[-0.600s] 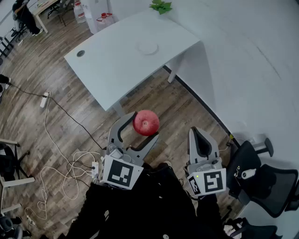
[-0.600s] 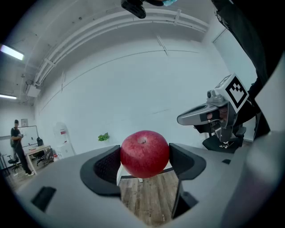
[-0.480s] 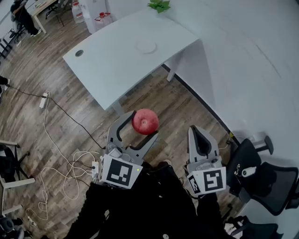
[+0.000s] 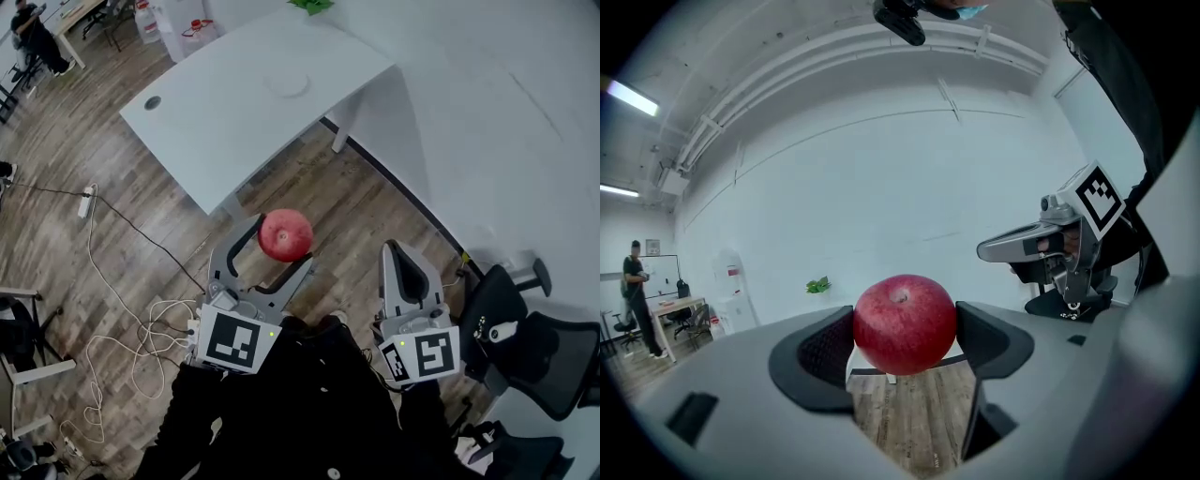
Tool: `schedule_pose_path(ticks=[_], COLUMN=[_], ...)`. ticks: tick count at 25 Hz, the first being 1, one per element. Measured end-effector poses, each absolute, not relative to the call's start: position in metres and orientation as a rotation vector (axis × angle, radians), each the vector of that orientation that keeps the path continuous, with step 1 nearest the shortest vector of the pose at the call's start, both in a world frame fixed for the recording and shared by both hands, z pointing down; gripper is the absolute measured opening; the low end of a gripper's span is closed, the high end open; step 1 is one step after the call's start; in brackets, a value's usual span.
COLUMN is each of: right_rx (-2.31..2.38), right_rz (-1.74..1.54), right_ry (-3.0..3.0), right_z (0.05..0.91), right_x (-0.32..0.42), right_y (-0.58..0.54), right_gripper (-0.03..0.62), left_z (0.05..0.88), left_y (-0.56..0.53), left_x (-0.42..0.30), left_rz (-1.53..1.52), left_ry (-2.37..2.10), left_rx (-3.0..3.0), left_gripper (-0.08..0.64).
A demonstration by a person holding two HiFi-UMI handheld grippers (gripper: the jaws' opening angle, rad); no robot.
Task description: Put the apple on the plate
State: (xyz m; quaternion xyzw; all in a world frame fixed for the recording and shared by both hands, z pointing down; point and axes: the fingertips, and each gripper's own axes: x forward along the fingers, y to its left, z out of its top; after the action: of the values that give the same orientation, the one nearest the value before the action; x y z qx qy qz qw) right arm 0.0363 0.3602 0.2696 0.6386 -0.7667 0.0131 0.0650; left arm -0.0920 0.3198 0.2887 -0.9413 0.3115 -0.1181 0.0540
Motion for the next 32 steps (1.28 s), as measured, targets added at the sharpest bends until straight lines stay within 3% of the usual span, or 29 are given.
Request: schedule_pose_path(ticks=[21,32], right_rx=[1.932,1.827], right_rz=[0.030,0.012], right_ry=[-2.258,-2.314], right_z=[0.277,0.282], right_x=[0.018,0.038], right_y=[0.370,0.322], right_gripper=[0.041,0.041], left_z=[0.290,0.293], left_y=[0.311,0.271], left_x=[-0.121,-0.104], left_rz=[-0.340,-0.358], left_ry=[0.998,1.103], left_rx=[-2.852,-2.804], left_gripper=[0.354,0.354])
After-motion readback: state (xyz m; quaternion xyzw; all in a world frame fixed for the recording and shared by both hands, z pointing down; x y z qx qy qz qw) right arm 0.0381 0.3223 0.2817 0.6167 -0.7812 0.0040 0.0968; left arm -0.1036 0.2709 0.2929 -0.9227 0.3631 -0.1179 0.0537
